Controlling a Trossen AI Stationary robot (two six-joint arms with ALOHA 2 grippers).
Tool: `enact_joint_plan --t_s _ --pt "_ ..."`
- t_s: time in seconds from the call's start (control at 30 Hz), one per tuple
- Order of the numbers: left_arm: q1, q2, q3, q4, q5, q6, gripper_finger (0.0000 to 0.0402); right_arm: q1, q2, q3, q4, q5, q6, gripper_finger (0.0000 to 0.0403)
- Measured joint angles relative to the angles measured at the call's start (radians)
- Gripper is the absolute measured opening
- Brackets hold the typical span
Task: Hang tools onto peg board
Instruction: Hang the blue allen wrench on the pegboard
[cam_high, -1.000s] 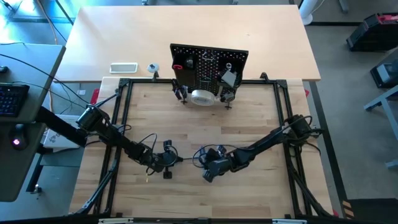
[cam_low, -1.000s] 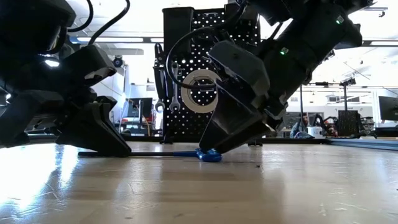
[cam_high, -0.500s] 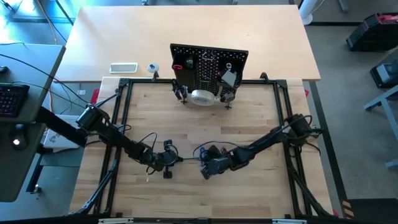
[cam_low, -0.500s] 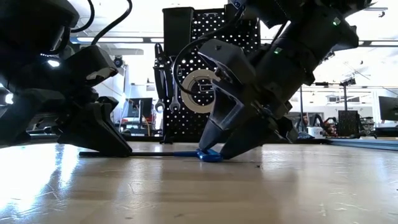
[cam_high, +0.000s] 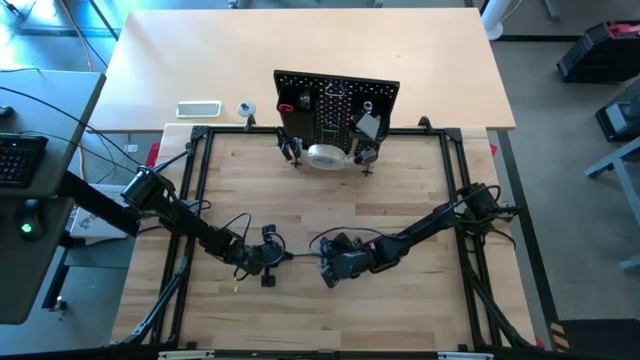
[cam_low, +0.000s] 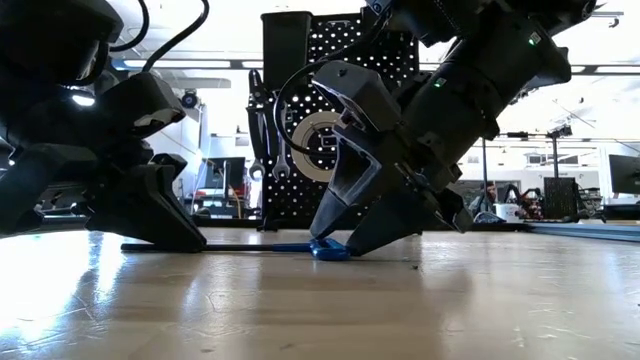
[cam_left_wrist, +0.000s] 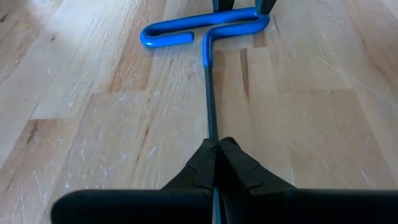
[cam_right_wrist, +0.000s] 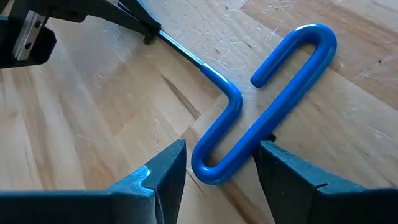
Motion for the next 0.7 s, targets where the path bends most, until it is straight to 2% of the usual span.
enact_joint_plan --t_s 0.1,0.23,0.4,0.7 --pt "0.0 0.002 0.0 0.011 0.005 0.009 0.0 0.009 -0.029 0.0 -0.017 0.002 -0.009 0.0183" --pt "0.006 0.004 0.006 0.042 0.037 0.024 0.0 0.009 -0.109 0.015 0.058 0.027 -0.068 0.0183" --pt "0.022 0.004 0.006 0.055 0.053 0.028 0.0 0.004 -0.133 0.007 0.068 0.02 -0.133 0.0183" --pt "0.031 0.003 0.006 0.055 0.071 0.03 0.0 -0.005 -0.153 0.011 -0.245 -0.097 -0.029 0.0183"
